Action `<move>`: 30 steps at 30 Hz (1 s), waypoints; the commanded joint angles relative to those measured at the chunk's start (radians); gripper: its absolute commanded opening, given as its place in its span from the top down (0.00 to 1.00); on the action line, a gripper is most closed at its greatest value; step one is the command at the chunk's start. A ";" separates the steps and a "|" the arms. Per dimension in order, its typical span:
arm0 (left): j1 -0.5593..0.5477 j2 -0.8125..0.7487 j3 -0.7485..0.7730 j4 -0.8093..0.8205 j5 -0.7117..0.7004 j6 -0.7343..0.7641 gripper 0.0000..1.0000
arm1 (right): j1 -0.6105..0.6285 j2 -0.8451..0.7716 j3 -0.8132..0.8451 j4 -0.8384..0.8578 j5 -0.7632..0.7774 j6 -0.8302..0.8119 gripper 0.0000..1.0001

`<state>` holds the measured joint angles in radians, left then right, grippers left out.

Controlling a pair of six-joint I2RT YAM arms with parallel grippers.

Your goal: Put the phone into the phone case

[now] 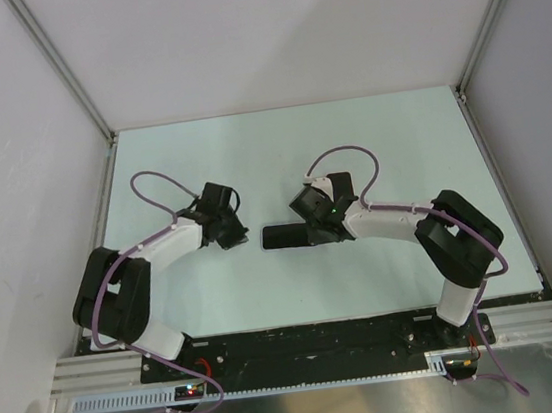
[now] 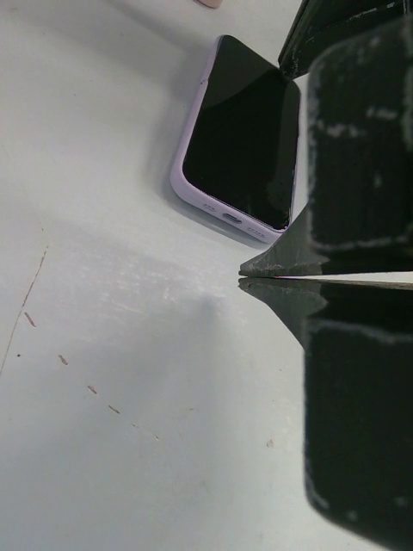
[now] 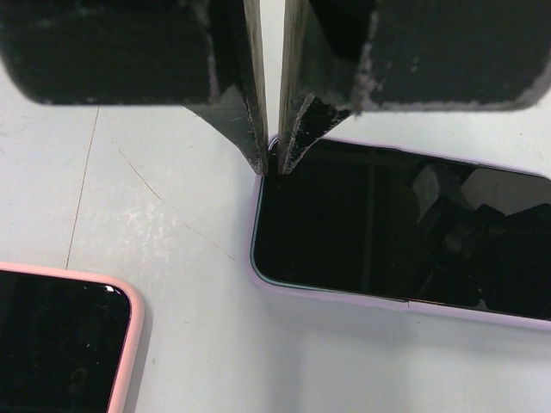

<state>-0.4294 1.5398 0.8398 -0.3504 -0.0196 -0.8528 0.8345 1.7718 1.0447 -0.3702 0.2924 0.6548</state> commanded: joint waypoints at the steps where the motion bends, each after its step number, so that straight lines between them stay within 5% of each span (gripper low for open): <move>1: 0.005 -0.034 0.003 0.019 -0.001 0.023 0.99 | 0.015 0.154 -0.091 -0.100 -0.056 0.015 0.85; 11: -0.018 0.007 0.053 0.017 0.005 0.031 0.92 | -0.086 0.121 -0.081 -0.101 -0.138 -0.027 0.75; 30: -0.120 0.032 0.039 0.004 -0.023 0.058 0.77 | -0.155 0.178 -0.043 -0.044 -0.203 -0.047 0.75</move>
<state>-0.5270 1.6020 0.8982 -0.3496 -0.0158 -0.8070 0.6815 1.8042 1.0767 -0.3767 0.0135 0.6506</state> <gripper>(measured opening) 0.225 0.260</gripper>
